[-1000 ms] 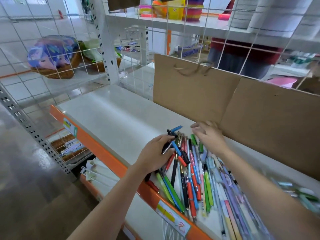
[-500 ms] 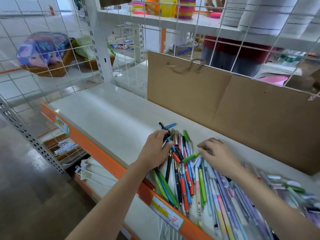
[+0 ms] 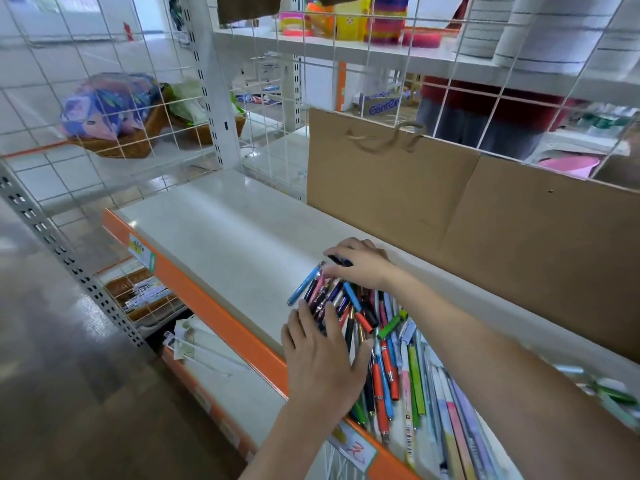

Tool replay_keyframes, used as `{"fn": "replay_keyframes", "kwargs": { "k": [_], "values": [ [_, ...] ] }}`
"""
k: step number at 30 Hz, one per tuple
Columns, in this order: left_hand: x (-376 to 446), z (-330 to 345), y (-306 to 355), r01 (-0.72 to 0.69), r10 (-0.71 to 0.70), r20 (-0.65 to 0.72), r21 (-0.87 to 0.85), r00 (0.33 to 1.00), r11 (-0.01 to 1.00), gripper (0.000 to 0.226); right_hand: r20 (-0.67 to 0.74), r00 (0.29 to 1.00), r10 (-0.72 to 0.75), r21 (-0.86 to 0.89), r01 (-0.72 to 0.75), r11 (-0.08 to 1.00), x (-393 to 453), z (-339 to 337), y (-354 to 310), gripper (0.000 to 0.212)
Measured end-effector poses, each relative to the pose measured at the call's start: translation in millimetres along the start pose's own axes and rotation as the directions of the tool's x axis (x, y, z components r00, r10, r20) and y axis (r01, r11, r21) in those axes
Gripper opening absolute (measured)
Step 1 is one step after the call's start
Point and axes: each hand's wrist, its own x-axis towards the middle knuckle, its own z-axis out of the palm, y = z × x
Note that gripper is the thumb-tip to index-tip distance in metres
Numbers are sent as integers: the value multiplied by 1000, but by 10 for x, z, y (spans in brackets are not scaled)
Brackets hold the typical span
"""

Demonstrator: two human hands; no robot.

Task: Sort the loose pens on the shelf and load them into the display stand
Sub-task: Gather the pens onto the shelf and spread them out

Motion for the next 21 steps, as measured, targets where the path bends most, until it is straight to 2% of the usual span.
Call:
{"fn": "replay_keyframes", "kwargs": {
  "k": [3, 6, 9, 11, 13, 15, 17, 18, 19, 21],
  "values": [
    [100, 68, 75, -35, 34, -28, -40, 999, 999, 74, -28, 1000, -8, 29, 9, 1000, -119, -6, 32, 31],
    [160, 127, 92, -143, 137, -81, -76, 987, 987, 67, -20, 1000, 17, 42, -16, 999, -194, -52, 142, 34],
    [121, 121, 115, -283, 270, -108, -141, 957, 949, 71, -55, 998, 17, 55, -14, 998, -269, -100, 272, 27],
    [150, 78, 76, -334, 311, -129, -236, 942, 913, 57, -69, 997, 25, 76, -20, 997, -370, -118, 351, 24],
    [303, -14, -50, -305, 248, -232, -257, 941, 917, 47, -68, 997, 35, 63, -30, 998, -503, -119, 457, 24],
    [588, -108, -269, -143, 79, -303, -193, 950, 971, 46, -56, 998, 13, 62, -9, 998, -637, -126, 546, 21],
    [846, -180, -498, 74, -104, -219, -145, 970, 987, 51, -38, 999, -23, 114, 27, 993, -740, -141, 594, 18],
    [928, -187, -577, 130, -152, -163, -139, 975, 982, 53, -37, 999, -31, 140, 36, 989, -775, -143, 611, 19],
    [980, -170, -622, 132, -154, -134, -159, 979, 978, 52, -44, 998, -34, 156, 41, 987, -800, -142, 620, 19],
    [999, -136, -618, 18, -59, -144, -273, 988, 962, 47, -62, 998, -29, 173, 39, 984, -812, -126, 607, 24]
  ]
}}
